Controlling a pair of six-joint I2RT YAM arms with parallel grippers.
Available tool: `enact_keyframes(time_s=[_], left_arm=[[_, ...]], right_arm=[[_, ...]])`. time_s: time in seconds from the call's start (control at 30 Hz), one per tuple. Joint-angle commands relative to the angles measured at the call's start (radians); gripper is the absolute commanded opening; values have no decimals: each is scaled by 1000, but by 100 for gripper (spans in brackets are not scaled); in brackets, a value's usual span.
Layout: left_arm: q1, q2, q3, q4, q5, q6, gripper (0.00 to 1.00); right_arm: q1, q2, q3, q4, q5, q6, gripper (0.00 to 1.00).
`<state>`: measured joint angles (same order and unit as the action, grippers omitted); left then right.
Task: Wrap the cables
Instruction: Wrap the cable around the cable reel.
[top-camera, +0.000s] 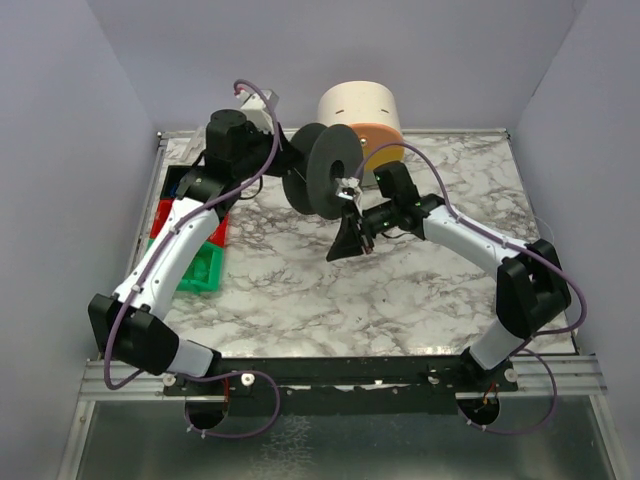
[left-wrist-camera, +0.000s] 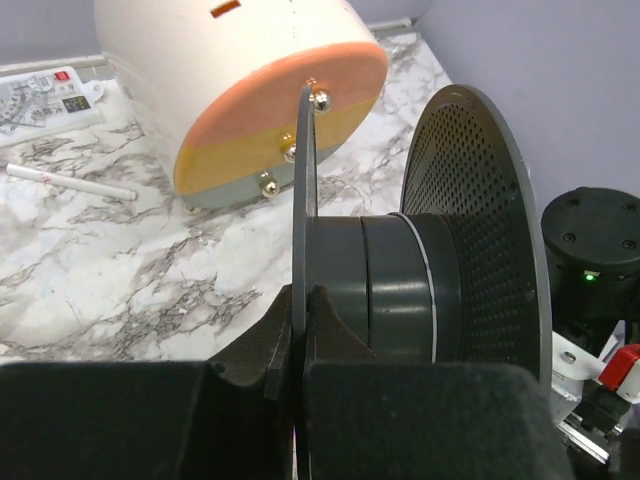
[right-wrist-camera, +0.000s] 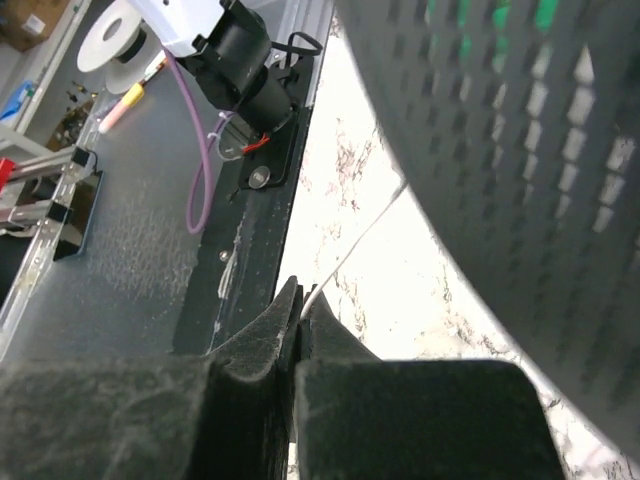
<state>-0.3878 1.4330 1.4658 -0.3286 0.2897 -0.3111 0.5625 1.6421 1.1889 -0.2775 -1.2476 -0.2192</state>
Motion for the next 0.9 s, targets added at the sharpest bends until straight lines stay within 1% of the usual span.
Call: enact_keyframes(time_s=[0.0,0.1,0.17,0.27,0.37,0.47,0.5,0.57,0.7,0.77,0.87], left_arm=[[120,-112,-59,230,98,-150,0],[172,-152,-95,278,167,-205,0],[199,-171,-113,312,208,-242,0],[215,-176,-120,326,266,-280,0],[216,-168,-119,349,327,-288,0],[216,-161,-117,332,381,-264,0],[215,-155,-112,312,404,-245,0],[212,-145,-92,246,434,-185,0],[190,-121,-50,67,443,-23,0],[162,-102,-32,-34,438,75,0],[121,-86,-14,-141,357,198,0]], right_arm=[[7,-1,12,-169,-36,-171,1],[-20,-13,-7,-142,-45,-168,1],[-57,-23,-30,-84,-48,-119,1],[-129,-46,-78,61,-37,7,1],[-172,-66,-132,214,26,130,1],[-211,-58,-156,311,88,197,0],[-229,-49,-159,331,97,212,0],[-273,-29,-162,377,95,294,1],[-350,-1,-167,451,31,413,1],[-364,1,-143,415,13,406,1],[-369,-7,-81,272,9,319,1]])
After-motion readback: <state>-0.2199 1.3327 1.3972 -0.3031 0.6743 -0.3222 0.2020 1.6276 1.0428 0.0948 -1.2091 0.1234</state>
